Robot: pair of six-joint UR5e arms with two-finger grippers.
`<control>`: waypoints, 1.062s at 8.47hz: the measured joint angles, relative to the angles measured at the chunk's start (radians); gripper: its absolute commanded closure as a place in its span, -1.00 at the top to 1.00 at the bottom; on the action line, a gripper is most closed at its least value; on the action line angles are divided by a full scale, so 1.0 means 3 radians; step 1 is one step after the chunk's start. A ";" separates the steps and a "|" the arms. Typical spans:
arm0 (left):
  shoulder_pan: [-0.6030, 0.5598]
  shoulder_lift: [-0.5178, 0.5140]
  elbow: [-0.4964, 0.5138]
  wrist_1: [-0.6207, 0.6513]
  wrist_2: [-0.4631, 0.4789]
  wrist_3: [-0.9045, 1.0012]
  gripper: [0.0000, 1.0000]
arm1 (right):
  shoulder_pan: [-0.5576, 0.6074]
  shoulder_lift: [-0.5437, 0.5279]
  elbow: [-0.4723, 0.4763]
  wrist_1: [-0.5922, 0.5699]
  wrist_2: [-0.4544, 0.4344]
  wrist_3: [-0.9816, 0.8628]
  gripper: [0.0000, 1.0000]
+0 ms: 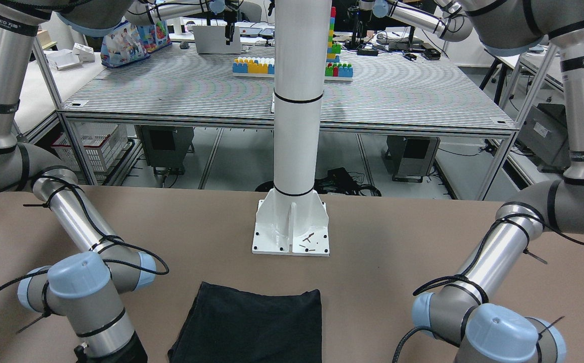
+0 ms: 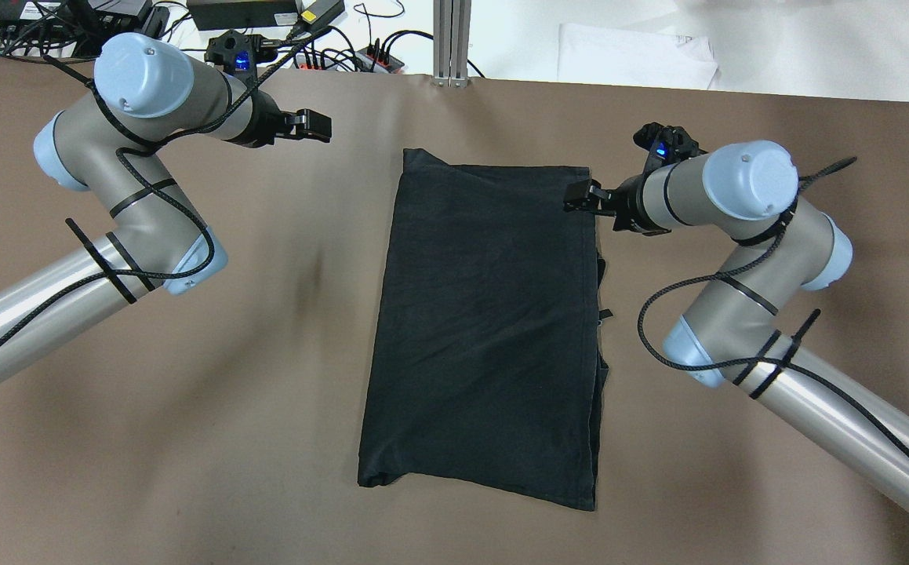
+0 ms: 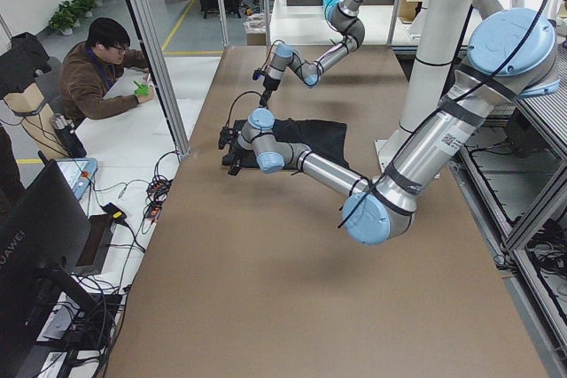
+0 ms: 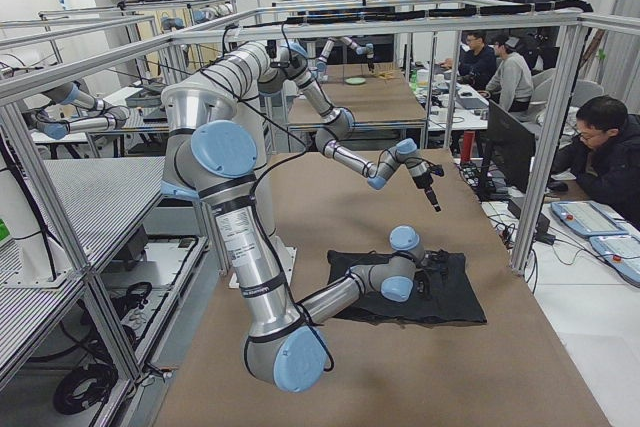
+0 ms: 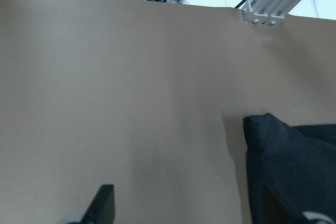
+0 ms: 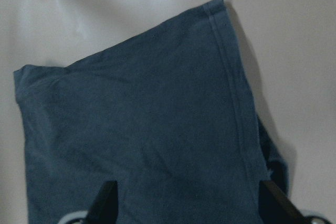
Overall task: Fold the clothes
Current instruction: 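Move the right gripper to the shirt's near corner and lower it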
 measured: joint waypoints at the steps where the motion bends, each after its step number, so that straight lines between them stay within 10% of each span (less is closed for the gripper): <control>1: 0.0000 -0.0007 -0.0004 0.0000 -0.0003 -0.0006 1.00 | -0.0116 -0.0125 0.0268 -0.0008 0.0026 0.0367 0.89; 9: 0.0003 -0.0006 0.0019 0.0004 0.0003 0.0056 1.00 | -0.1123 -0.0735 0.0907 0.0031 -0.0537 0.1235 0.89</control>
